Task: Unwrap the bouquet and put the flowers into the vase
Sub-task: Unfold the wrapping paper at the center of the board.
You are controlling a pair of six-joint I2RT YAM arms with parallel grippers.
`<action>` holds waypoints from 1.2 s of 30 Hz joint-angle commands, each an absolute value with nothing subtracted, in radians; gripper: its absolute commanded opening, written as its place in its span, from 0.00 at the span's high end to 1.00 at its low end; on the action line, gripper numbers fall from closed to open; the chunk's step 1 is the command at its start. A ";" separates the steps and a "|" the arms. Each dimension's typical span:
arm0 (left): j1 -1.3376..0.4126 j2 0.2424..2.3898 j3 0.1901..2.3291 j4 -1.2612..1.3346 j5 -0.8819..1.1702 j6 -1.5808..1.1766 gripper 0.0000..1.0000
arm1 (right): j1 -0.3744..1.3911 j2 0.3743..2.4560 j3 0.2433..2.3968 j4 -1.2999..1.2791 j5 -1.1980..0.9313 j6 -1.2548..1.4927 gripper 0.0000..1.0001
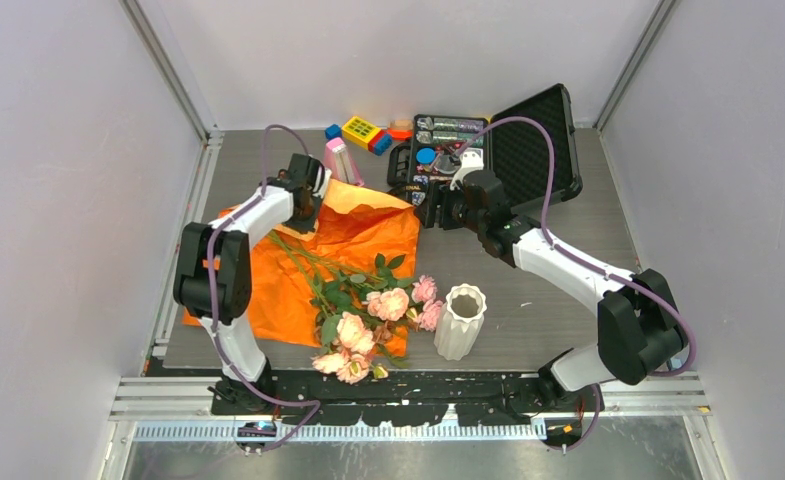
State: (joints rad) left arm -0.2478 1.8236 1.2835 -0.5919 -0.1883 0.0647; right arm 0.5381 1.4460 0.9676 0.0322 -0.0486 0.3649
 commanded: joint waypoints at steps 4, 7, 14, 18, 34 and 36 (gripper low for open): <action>-0.249 1.738 1.275 -0.530 -0.224 0.053 1.00 | 0.535 1.426 0.963 0.095 -0.059 0.362 0.32; -0.237 1.727 1.272 -0.521 -0.234 0.043 1.00 | 0.535 1.422 0.960 0.098 -0.060 0.363 0.33; -0.150 1.685 1.269 -0.494 -0.178 -0.038 1.00 | 0.535 1.408 0.958 0.098 -0.061 0.364 0.33; -0.127 1.664 1.257 -0.489 -0.063 -0.075 1.00 | 0.535 1.392 0.951 0.091 -0.063 0.359 0.33; -0.028 1.604 0.981 0.020 0.137 -0.592 0.60 | 0.535 1.367 0.934 0.084 -0.057 0.353 0.33; -0.023 1.618 0.972 0.082 0.183 -0.597 0.55 | 0.535 1.367 0.934 0.080 -0.053 0.350 0.33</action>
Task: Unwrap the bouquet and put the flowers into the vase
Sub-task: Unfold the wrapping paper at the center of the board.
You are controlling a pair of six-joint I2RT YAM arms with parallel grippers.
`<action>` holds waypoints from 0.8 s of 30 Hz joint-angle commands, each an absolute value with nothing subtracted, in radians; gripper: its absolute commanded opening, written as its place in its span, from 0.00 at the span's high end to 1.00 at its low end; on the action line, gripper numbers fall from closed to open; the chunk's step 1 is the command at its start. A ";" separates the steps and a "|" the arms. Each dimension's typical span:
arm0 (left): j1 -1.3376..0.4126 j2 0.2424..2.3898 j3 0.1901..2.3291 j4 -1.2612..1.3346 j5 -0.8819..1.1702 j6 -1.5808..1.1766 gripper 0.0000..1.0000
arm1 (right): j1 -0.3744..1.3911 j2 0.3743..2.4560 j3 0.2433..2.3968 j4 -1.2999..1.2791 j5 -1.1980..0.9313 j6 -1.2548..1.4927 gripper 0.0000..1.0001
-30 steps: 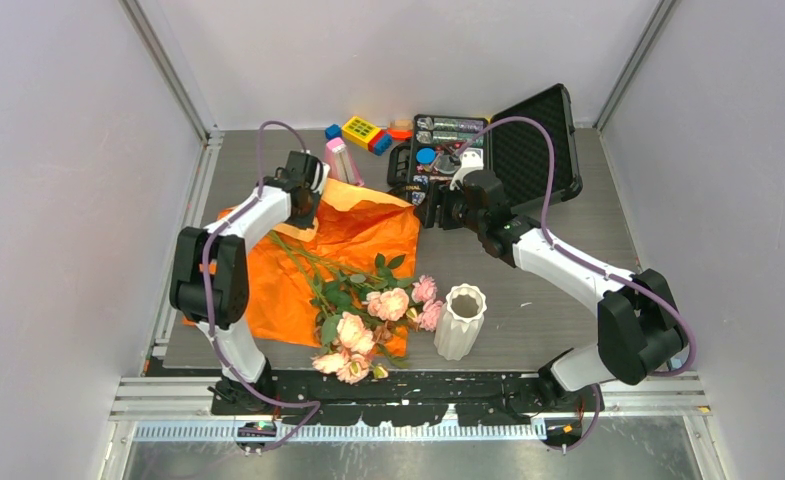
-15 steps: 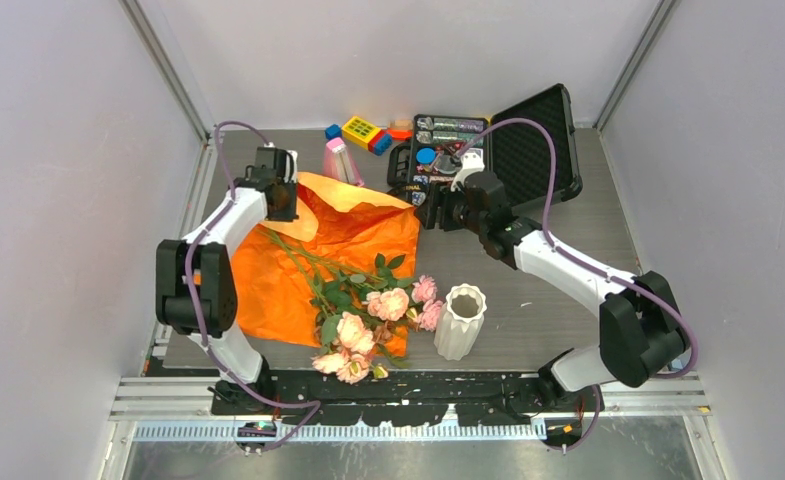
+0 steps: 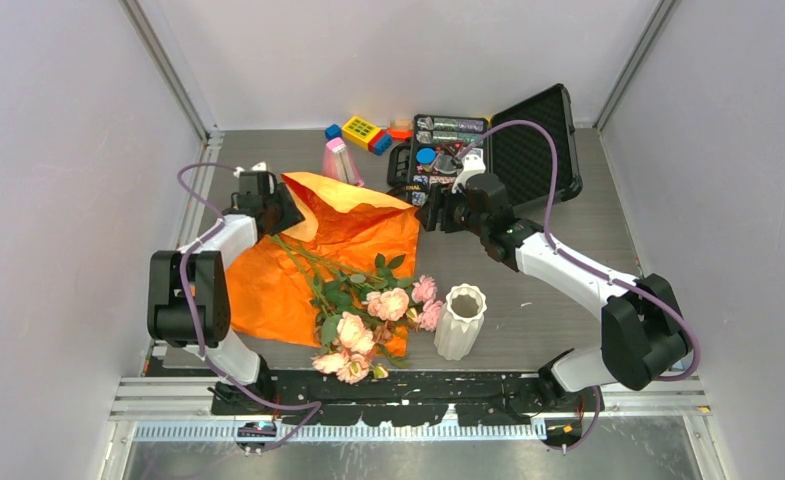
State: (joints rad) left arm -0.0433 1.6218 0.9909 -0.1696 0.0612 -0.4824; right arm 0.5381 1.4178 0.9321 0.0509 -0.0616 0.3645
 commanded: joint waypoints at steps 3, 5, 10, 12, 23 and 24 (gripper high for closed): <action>-0.022 1.639 0.980 0.107 0.210 -0.591 0.51 | 0.535 1.374 0.937 0.074 -0.050 0.346 0.33; -0.020 1.647 0.986 0.116 0.220 -0.584 0.50 | 0.536 1.381 0.940 0.070 -0.050 0.344 0.33; -0.013 1.679 1.011 0.111 0.228 -0.552 0.46 | 0.535 1.400 0.954 0.063 -0.053 0.341 0.33; -0.011 1.695 1.022 0.098 0.211 -0.539 0.49 | 0.535 1.405 0.958 0.062 -0.056 0.341 0.33; -0.011 1.783 1.126 0.073 0.205 -0.456 0.92 | 0.535 1.401 0.972 0.034 -0.048 0.324 0.33; -0.011 1.786 1.147 0.060 0.203 -0.439 0.96 | 0.535 1.399 0.972 0.032 -0.049 0.322 0.33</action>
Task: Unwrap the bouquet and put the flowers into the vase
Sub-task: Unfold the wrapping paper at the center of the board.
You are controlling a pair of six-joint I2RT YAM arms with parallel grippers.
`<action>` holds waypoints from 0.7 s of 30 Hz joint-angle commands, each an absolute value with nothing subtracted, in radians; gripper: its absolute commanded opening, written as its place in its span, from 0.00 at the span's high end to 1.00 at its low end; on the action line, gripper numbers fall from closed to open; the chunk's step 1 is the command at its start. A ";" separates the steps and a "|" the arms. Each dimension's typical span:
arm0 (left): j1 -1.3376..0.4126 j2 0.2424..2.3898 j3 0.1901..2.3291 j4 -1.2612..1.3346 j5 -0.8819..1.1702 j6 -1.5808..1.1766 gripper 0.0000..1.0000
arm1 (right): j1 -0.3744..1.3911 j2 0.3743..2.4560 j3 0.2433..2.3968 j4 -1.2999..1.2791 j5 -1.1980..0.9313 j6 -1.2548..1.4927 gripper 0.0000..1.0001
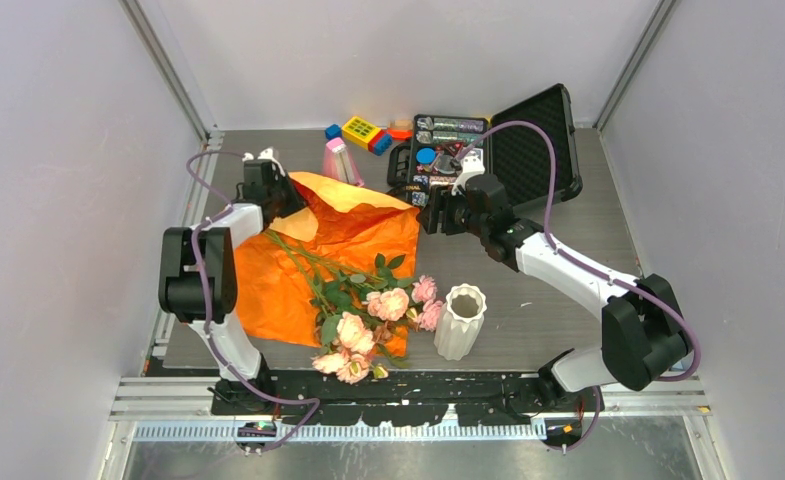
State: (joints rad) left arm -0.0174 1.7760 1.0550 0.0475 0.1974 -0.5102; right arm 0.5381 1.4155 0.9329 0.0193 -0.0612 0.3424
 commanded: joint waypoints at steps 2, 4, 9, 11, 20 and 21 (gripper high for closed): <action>-0.011 1.795 1.199 -0.007 0.195 -0.397 1.00 | 0.535 1.396 0.975 0.023 -0.049 0.316 0.33; -0.011 1.800 1.256 -0.098 0.172 -0.334 1.00 | 0.535 1.392 0.976 0.019 -0.050 0.312 0.33; -0.011 1.815 1.391 -0.337 0.088 -0.165 1.00 | 0.535 1.395 0.974 0.018 -0.058 0.309 0.33; -0.012 1.832 1.451 -0.444 0.058 -0.082 1.00 | 0.535 1.399 0.974 0.020 -0.065 0.309 0.33; -0.034 1.887 1.531 -0.582 -0.192 0.199 1.00 | 0.535 1.411 0.969 0.037 -0.084 0.322 0.33; -0.038 1.885 1.522 -0.562 -0.208 0.211 1.00 | 0.535 1.412 0.970 0.037 -0.086 0.322 0.33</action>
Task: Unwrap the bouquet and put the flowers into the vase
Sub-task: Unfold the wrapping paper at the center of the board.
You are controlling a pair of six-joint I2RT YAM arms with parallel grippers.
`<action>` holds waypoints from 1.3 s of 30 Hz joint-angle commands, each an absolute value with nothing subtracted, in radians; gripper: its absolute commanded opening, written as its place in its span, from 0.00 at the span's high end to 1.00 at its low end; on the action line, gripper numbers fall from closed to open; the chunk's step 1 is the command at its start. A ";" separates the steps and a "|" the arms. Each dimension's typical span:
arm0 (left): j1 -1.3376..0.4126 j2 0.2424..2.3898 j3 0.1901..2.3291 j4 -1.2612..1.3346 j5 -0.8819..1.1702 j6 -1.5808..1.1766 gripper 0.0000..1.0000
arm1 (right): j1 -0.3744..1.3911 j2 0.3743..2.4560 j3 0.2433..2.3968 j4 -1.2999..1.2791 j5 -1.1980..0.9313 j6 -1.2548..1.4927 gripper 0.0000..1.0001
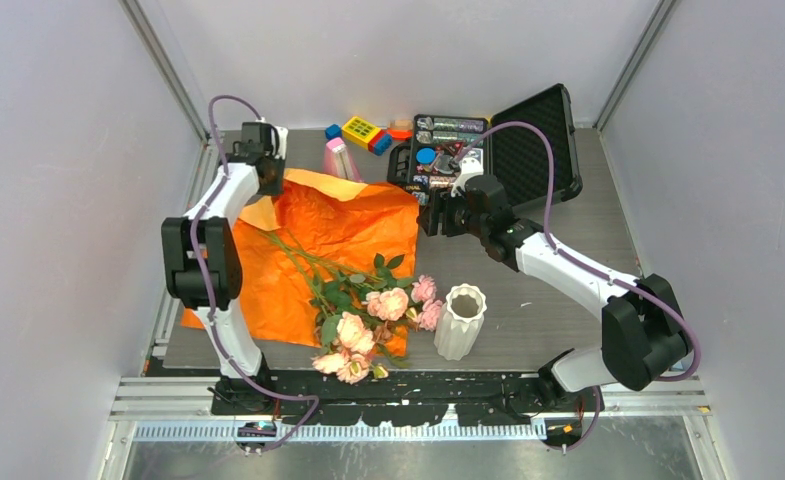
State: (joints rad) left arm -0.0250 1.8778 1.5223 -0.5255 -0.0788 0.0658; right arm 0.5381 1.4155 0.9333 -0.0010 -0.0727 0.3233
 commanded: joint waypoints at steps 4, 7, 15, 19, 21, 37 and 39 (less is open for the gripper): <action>-0.060 1.881 1.497 -0.477 -0.295 0.270 1.00 | 0.535 1.407 0.971 0.031 -0.083 0.322 0.33; -0.074 1.872 1.469 -0.402 -0.349 0.319 1.00 | 0.535 1.405 0.971 0.025 -0.076 0.318 0.33; -0.075 1.877 1.451 -0.261 -0.370 0.414 0.97 | 0.535 1.404 0.976 0.013 -0.068 0.315 0.33; -0.076 1.857 1.459 -0.232 -0.357 0.415 0.87 | 0.536 1.396 0.975 0.006 -0.053 0.307 0.33; -0.076 1.845 1.471 -0.239 -0.339 0.399 0.78 | 0.535 1.396 0.976 0.006 -0.051 0.307 0.33; -0.075 1.589 1.395 -0.410 -0.207 0.035 0.32 | 0.535 1.372 0.960 0.010 -0.059 0.310 0.33; -0.075 1.556 1.372 -0.443 -0.141 -0.037 0.31 | 0.535 1.374 0.958 0.015 -0.064 0.316 0.33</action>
State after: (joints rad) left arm -0.0784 1.6417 1.4063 -0.3798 -0.2867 0.1356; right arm 0.5381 1.4136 0.9333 -0.0174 -0.0650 0.3164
